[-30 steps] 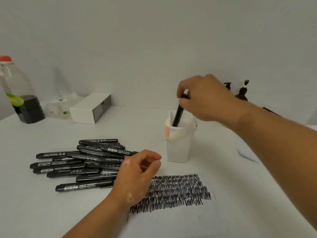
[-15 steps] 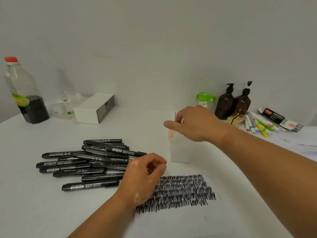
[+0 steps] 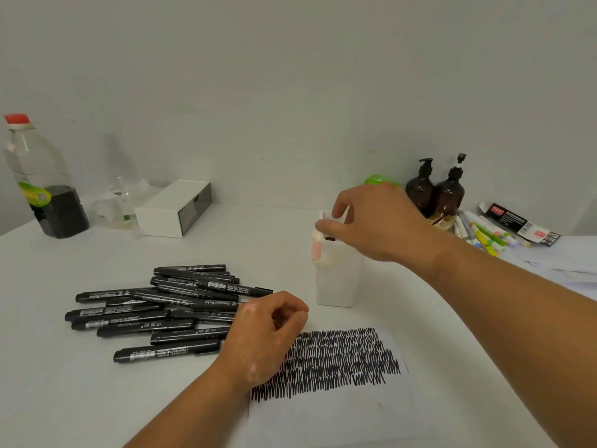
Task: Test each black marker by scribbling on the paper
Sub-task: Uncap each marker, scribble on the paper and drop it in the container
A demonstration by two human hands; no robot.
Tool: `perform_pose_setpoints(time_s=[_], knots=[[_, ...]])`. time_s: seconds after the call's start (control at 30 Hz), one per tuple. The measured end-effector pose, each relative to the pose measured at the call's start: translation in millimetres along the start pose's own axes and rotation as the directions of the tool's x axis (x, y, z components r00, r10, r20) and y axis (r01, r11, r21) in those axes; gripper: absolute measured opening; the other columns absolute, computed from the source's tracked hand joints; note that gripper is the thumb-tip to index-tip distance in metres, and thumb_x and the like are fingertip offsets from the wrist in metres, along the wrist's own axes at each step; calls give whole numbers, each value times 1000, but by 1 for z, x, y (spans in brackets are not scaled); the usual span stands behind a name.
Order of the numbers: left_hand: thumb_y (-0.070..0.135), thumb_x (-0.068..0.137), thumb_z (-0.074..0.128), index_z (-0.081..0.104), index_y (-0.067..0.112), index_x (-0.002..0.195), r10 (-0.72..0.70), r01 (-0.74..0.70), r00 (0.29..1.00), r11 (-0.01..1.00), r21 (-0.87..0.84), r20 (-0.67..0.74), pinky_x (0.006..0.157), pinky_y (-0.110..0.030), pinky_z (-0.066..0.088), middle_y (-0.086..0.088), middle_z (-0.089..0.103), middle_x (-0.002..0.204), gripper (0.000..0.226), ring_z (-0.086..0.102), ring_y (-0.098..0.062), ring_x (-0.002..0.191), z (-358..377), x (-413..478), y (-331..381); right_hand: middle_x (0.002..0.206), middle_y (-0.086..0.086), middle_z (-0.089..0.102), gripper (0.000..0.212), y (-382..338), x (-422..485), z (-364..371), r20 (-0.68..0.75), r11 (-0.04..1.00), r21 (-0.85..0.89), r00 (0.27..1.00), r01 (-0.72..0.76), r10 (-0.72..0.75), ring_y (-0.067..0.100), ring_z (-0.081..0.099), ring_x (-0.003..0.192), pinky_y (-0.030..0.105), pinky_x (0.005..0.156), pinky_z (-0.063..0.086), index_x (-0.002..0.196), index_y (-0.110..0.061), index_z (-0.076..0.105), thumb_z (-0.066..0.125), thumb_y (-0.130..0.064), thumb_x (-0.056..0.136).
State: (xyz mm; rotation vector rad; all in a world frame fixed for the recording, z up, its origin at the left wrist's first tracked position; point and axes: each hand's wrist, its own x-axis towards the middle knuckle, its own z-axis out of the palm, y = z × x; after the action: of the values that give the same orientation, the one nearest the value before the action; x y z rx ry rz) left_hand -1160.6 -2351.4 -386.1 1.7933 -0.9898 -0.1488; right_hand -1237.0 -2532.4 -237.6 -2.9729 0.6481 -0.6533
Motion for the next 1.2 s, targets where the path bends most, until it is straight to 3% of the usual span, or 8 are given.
perform_pose_setpoints(time_s=[0.13,0.2,0.3,0.37,0.63,0.97,1.03,1.2], knots=[[17,91,70,76,26,88,16,-16,1000,1000,23,-21,59,-16,51,9,67,68,10,61,-7,63,-3,1,0,63,-16,63,20,21,-37,-3,-249,966,258,968,25,41,2,59,64,22,63,43,71,-35,64,65,-49,86],[18,91,70,76,25,90,42,-40,999,998,58,-26,58,-12,48,10,67,68,9,61,-8,64,-5,-1,2,60,-13,65,18,34,-71,11,-164,919,395,984,1,69,2,58,61,13,54,37,67,-36,65,67,-40,84],[19,92,70,76,23,92,86,-86,996,986,140,8,59,-11,47,12,68,68,8,62,-9,64,-8,-4,5,63,-12,68,18,51,-118,46,86,853,509,993,-116,84,3,56,56,13,55,43,69,-36,71,75,-23,82],[18,91,69,75,23,93,127,-134,991,959,249,45,61,-10,46,15,67,71,8,61,-6,64,-17,-7,6,62,-13,67,22,59,-136,67,134,846,511,986,-150,94,4,53,54,14,55,42,68,-35,72,77,-18,81],[13,80,77,74,19,95,121,-83,993,675,733,1,77,-30,53,8,64,90,16,58,-13,84,-100,-41,-24,62,-16,66,25,63,-155,90,28,836,544,998,-68,63,12,53,53,17,56,42,69,-39,70,82,-18,77],[18,87,72,74,25,107,52,-59,998,563,824,36,78,-36,52,8,66,95,20,61,-18,88,-92,-69,-24,68,-17,68,24,70,-165,79,-13,831,555,999,-35,51,14,57,72,14,62,41,67,-34,71,82,-15,76],[19,89,70,72,26,104,47,-70,998,592,803,52,76,-33,50,10,66,92,17,61,-14,86,-88,-68,-17,69,-18,68,25,69,-164,77,-18,836,548,999,-23,40,14,56,75,15,64,41,66,-33,70,82,-13,77],[29,93,67,65,35,96,-86,88,996,894,439,-24,67,-5,44,22,67,81,7,61,7,81,-67,-51,21,70,-18,68,31,67,-165,73,-34,818,575,999,5,17,12,56,77,12,65,39,66,-34,69,82,-8,77]])
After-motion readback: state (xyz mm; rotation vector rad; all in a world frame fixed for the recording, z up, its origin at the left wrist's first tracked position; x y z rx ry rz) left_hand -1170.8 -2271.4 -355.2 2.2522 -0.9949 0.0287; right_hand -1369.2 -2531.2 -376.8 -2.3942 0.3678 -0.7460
